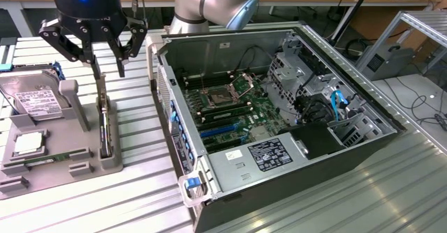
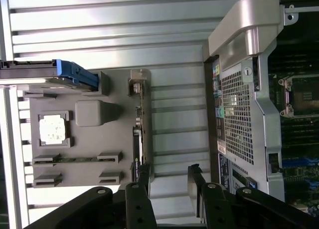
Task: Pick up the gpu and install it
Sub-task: 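Pick up the gpu and move the gpu toward the slot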
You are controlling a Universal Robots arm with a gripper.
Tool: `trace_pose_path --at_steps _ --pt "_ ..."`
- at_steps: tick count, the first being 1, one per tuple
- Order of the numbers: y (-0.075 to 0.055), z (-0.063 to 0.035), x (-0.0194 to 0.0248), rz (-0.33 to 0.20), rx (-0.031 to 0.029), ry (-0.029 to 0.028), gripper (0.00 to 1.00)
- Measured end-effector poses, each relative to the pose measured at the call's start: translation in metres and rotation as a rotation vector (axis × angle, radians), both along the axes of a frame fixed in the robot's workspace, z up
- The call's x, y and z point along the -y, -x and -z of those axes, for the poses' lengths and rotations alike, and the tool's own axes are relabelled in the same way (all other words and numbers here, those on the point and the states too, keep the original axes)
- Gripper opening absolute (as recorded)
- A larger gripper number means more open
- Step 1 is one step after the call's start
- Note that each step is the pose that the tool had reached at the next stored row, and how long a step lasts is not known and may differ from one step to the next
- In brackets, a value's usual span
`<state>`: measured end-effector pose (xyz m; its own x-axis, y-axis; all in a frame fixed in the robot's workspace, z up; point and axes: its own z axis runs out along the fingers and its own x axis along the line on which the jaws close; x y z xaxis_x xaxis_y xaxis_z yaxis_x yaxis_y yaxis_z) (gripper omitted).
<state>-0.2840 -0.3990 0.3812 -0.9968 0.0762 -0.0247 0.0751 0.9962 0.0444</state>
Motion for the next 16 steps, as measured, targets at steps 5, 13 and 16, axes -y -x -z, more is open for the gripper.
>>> trace_pose_path --at_steps 5,13,16 --pt "0.0002 0.0011 0.0 0.0 0.0 0.0 0.44" --pt "0.001 0.0028 0.0 0.0 0.0 0.0 0.44" --pt "0.0011 0.0034 0.0 0.0 0.0001 0.0 0.44"
